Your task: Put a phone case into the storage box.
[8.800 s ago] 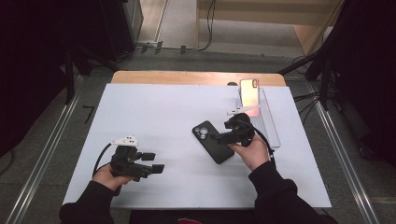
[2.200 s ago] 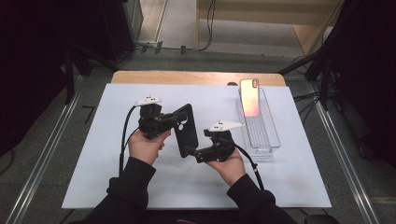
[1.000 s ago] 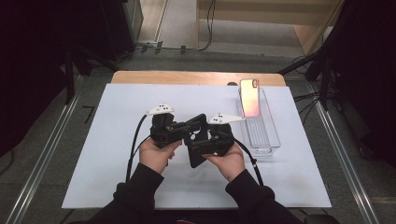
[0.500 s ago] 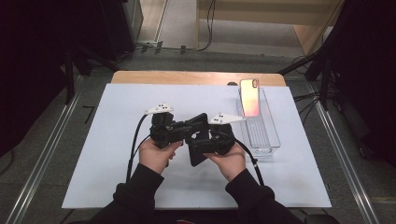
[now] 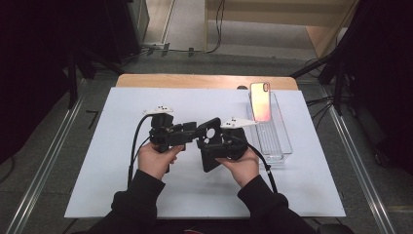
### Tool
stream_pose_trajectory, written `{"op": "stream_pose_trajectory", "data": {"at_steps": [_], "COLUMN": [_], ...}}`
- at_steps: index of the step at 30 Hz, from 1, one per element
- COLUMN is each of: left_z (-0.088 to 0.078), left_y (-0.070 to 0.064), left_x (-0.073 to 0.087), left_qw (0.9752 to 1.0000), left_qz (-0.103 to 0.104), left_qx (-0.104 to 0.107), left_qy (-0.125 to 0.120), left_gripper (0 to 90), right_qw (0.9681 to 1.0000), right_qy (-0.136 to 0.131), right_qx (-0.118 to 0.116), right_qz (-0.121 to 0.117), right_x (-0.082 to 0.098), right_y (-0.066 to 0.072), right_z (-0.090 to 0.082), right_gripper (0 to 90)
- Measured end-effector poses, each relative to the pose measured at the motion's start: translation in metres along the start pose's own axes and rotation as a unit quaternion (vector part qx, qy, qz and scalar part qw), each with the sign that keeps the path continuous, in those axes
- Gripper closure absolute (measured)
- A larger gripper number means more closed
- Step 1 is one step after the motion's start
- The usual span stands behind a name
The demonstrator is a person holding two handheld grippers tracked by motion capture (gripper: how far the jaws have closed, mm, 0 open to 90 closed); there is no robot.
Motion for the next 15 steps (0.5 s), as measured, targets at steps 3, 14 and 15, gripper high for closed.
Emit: {"op": "stream_pose_trajectory", "data": {"at_steps": [3,14,15], "left_z": [-0.003,-0.014,-0.015], "left_y": [0.002,0.007,0.007], "left_x": [0.001,0.011,0.013], "left_qw": [1.0,0.9994,0.9992], "left_qz": [0.001,0.027,0.03], "left_qx": [-0.001,-0.001,0.0], "left_qy": [0.006,0.024,0.027], "left_gripper": [39.4,32.1,32.1], "right_qw": [1.0,0.9997,0.9997], "right_qy": [0.004,0.0,0.001], "right_qx": [0.009,0.02,0.02], "right_qz": [0.003,0.012,0.013], "right_x": [0.001,-0.001,-0.001], "right_y": [-0.005,-0.019,-0.019], "right_z": [-0.001,-0.007,-0.007], "right_gripper": [13.1,13.1,13.0]}}
Point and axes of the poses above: each handheld gripper's, and its own axes: z roughly forward along the jaws, x roughly out of its underside, y roughly to its left, the point moved 3 cm from there along z, roughly forward along the jaws
